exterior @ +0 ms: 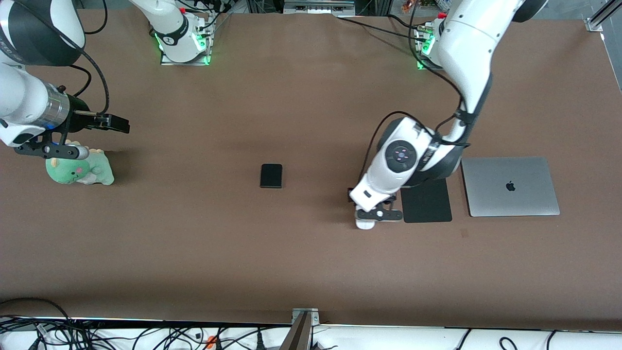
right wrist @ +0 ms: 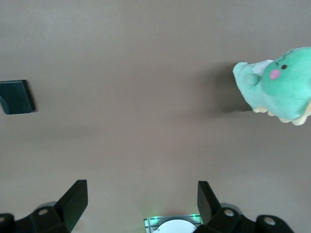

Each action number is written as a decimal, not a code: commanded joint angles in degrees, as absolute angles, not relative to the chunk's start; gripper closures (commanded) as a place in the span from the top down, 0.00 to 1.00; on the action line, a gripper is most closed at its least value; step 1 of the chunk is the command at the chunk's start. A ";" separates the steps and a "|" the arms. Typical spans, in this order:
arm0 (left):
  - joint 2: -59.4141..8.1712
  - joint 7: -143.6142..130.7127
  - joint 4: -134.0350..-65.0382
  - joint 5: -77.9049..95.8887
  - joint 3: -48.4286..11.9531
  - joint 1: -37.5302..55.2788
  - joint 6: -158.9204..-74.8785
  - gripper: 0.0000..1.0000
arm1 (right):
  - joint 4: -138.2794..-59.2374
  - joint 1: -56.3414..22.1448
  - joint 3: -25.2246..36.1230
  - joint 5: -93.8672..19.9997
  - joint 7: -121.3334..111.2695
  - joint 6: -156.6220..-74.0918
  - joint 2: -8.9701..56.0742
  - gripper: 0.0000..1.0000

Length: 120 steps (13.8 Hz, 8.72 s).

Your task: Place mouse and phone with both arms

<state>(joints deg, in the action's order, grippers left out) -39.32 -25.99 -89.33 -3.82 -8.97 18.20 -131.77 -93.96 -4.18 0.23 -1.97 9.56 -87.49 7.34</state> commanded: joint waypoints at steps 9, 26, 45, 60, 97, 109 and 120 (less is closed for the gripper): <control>-28.21 -13.89 -112.75 -4.57 -14.41 0.09 -132.89 0.00 | -93.78 -18.70 0.18 -6.42 24.25 -104.12 17.65 1.00; -21.38 -10.13 -108.90 -5.27 -14.50 -5.80 -129.22 1.00 | -104.40 -35.51 1.05 -3.08 30.50 -144.83 36.56 1.00; -1.32 -7.03 -89.74 -2.64 -14.23 -7.91 -93.25 1.00 | -104.15 -37.97 2.55 -1.33 34.98 -150.99 40.42 1.00; -1.23 -7.47 -89.47 -2.46 -14.41 -7.38 -93.34 1.00 | -99.74 -30.78 6.06 -0.61 14.61 -131.67 35.44 0.29; -1.14 -7.65 -89.38 -1.93 -14.50 -7.38 -92.72 1.00 | -121.29 -15.21 18.55 -1.49 -9.15 -134.66 11.80 1.00; -1.14 -7.65 -89.38 -1.93 -14.50 -7.38 -92.20 1.00 | -105.15 -10.32 12.52 -1.05 -4.32 -101.81 -3.08 1.00; -1.06 -7.65 -89.38 -1.93 -14.50 -7.38 -92.11 1.00 | -95.71 0.97 -2.73 0.62 4.83 -87.89 -3.25 1.00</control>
<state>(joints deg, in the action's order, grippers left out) -1.01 -8.25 -90.73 -3.21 -14.46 -7.25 -93.44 -97.43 0.22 -2.60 -0.01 4.65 -89.60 -3.40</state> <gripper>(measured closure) 0.000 0.000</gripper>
